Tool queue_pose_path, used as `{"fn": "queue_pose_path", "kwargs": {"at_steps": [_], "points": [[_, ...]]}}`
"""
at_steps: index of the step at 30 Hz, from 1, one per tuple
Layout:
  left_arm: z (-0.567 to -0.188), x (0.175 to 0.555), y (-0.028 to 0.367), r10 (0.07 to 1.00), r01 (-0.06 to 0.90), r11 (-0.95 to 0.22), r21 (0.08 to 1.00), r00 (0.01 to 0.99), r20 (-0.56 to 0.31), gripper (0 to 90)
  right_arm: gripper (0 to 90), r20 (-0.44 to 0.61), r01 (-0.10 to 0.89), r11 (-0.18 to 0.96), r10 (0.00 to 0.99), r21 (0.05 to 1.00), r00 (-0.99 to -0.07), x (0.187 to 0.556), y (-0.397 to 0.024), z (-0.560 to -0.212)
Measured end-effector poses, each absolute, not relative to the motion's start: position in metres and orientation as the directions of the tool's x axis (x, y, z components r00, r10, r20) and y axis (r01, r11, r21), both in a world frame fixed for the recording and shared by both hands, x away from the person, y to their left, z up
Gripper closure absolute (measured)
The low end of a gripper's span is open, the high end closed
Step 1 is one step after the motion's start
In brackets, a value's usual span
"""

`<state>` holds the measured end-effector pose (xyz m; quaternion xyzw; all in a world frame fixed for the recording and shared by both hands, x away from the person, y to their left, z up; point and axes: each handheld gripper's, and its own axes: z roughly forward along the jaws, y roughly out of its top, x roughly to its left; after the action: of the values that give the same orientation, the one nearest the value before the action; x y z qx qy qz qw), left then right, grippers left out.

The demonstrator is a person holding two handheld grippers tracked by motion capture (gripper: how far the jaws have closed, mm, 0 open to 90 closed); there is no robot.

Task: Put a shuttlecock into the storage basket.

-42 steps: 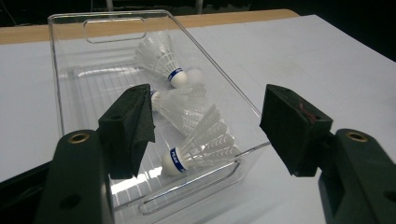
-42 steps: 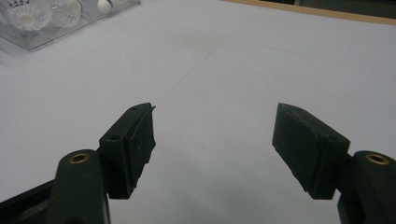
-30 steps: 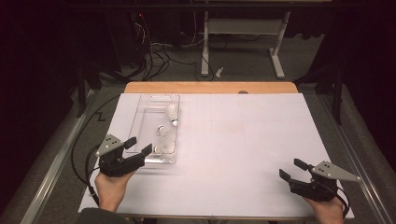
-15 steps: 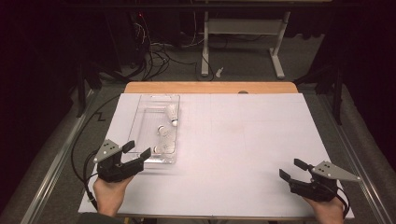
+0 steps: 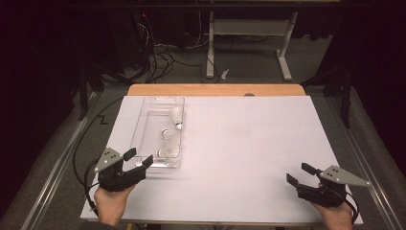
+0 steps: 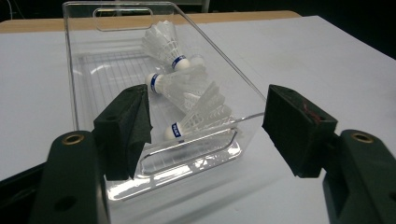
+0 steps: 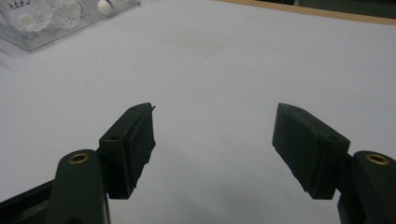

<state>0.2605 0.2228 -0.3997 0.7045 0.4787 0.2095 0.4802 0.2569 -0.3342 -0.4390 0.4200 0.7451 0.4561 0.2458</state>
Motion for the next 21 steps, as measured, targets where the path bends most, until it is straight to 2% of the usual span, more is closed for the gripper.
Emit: {"fn": "queue_pose_path", "kwargs": {"at_steps": [21], "points": [[-0.4091,0.2543,0.2232,0.88,0.469,-0.073,0.88,0.446,-0.164,32.8,30.0,0.016,0.401,0.231,0.851,0.886,-0.525,0.2565,-0.3347,-0.4388]]}}
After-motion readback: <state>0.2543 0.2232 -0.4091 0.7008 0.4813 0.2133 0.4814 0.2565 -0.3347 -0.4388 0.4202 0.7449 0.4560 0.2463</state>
